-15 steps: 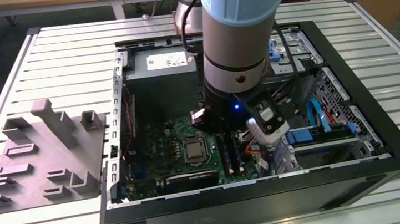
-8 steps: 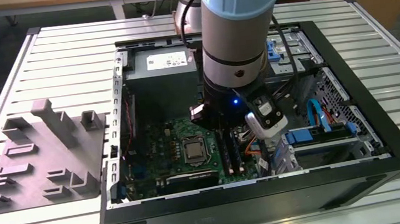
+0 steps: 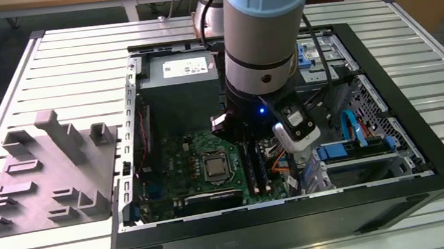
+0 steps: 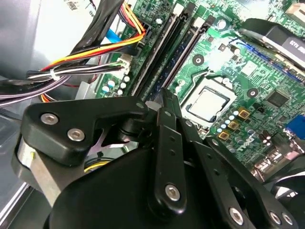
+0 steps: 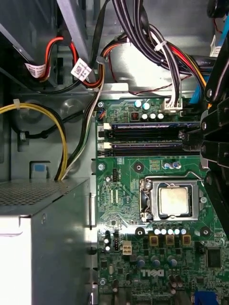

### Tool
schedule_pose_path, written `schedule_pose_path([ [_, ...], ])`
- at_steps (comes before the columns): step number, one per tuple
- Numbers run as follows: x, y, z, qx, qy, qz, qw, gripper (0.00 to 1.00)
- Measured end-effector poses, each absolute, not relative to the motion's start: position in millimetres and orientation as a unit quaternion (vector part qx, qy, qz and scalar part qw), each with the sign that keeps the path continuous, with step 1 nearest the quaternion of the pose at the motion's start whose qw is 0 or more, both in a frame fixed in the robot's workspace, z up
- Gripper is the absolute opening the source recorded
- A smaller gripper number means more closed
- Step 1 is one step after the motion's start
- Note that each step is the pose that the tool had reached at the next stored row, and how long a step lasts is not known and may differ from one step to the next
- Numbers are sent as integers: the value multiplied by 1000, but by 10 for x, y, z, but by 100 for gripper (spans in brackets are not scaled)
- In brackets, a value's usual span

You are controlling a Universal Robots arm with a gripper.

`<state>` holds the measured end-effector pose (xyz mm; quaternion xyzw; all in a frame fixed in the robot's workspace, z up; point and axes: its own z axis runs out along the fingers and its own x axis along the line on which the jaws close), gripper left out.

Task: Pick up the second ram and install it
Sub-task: 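Press down the second ram until it locks into place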

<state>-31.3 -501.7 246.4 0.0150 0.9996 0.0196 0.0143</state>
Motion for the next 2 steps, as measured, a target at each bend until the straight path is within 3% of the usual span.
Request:
schedule_pose_path([
  [2,-313,-5017,2466,15,1000,20,14,11],
])
